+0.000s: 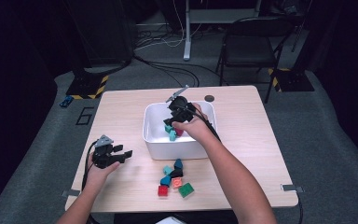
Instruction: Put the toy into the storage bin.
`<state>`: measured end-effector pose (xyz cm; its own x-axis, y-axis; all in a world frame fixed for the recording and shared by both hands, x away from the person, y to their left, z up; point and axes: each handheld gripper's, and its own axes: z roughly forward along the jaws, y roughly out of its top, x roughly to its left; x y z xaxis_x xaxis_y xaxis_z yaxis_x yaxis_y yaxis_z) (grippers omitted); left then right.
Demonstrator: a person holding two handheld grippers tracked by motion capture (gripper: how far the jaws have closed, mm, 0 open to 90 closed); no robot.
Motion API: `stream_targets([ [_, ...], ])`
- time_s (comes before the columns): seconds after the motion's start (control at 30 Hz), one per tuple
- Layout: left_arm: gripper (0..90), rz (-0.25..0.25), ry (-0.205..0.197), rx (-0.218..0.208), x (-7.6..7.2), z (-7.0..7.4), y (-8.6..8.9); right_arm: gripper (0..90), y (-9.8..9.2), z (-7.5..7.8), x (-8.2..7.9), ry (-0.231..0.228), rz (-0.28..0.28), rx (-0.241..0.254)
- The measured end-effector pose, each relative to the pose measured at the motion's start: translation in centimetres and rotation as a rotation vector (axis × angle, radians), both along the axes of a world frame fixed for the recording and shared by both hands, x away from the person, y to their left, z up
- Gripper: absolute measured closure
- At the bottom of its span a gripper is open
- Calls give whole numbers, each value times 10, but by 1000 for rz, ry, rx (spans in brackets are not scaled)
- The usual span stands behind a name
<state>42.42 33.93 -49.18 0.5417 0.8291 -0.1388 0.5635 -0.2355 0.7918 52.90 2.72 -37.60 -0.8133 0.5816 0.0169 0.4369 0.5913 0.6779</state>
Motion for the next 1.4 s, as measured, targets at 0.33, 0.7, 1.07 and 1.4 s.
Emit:
stream_targets([
  [0.33,404,2,-1,6,0,0,-1,483,-24,26,-30,-37,30,32],
  [0.7,404,11,2,4,0,-1,0,486,-33,35,-64,-54,99,43],
  [1.07,404,6,8,12,0,0,0,492,-37,26,-98,-59,159,75],
  [1.4,404,6,5,9,0,0,0,494,-45,1,-124,-81,171,51],
])
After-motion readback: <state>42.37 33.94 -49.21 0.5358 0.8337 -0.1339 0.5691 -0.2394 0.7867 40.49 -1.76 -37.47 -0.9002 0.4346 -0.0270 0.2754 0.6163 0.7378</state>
